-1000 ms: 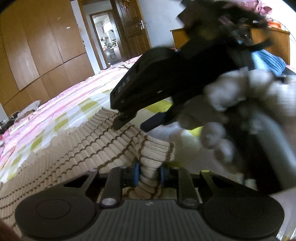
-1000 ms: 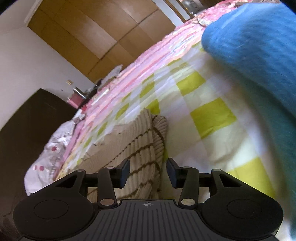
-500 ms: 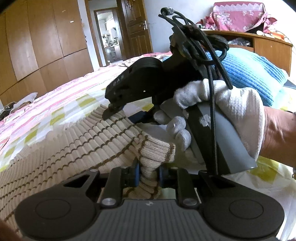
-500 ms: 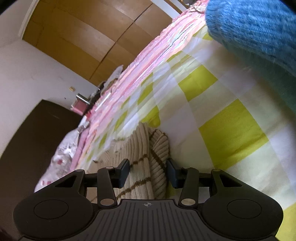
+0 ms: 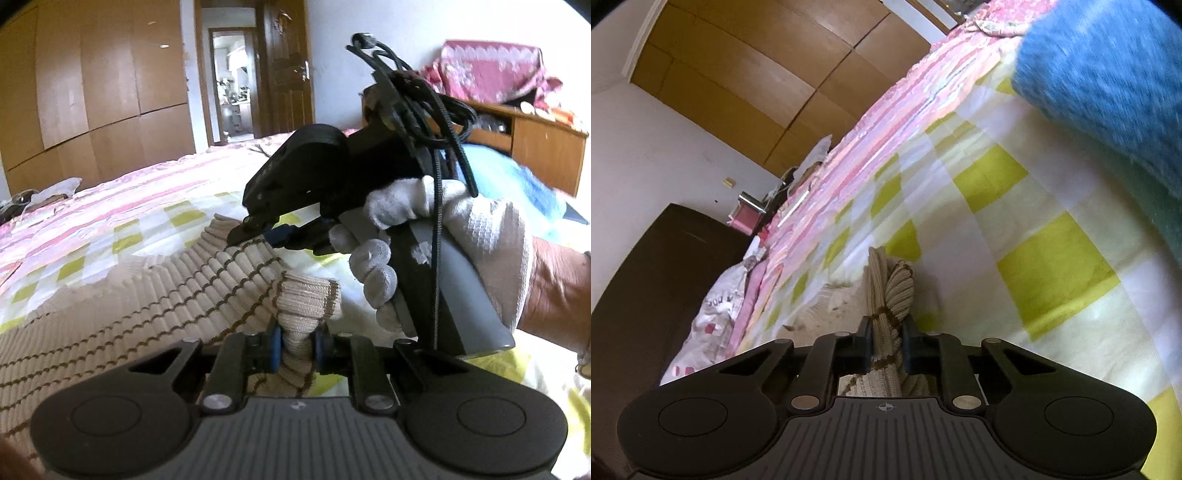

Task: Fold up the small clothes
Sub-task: 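Lift the sweater end with both grippers and fold it over the body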

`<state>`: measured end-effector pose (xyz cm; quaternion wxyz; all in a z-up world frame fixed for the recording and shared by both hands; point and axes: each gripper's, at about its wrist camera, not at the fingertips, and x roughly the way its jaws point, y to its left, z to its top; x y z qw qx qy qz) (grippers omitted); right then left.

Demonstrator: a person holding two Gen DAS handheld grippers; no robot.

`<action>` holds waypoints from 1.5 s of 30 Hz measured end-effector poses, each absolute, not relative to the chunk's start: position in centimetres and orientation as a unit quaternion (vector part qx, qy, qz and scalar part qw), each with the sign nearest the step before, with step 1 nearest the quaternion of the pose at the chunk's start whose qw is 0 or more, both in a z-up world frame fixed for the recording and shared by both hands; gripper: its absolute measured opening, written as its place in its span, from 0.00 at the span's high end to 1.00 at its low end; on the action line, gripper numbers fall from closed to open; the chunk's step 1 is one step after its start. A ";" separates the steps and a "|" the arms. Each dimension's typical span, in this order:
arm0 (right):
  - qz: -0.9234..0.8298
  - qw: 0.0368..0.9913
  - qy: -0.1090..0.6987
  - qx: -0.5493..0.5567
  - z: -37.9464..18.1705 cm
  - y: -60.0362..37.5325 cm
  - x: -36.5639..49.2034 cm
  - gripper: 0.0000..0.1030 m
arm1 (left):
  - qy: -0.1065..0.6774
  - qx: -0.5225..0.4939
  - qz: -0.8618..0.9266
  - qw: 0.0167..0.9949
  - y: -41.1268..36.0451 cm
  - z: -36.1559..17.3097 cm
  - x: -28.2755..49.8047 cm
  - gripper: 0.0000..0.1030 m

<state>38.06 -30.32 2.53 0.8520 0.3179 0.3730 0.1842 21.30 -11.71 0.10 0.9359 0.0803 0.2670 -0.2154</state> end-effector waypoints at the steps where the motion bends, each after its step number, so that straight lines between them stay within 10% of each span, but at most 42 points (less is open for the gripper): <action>1: 0.185 0.853 0.371 0.317 3.0 -30.1 38.1 0.85 | 0.265 0.071 -0.214 0.937 -11.3 0.4 21.2 0.79; 24: 0.251 0.860 0.371 0.246 10.6 -12.6 37.1 0.85 | 0.205 -0.065 -0.114 0.970 6.2 4.0 17.4 0.82; 45: 0.257 0.848 0.453 0.098 3.6 5.4 35.3 0.84 | 0.294 -0.118 -0.055 0.947 16.1 -1.6 15.8 0.84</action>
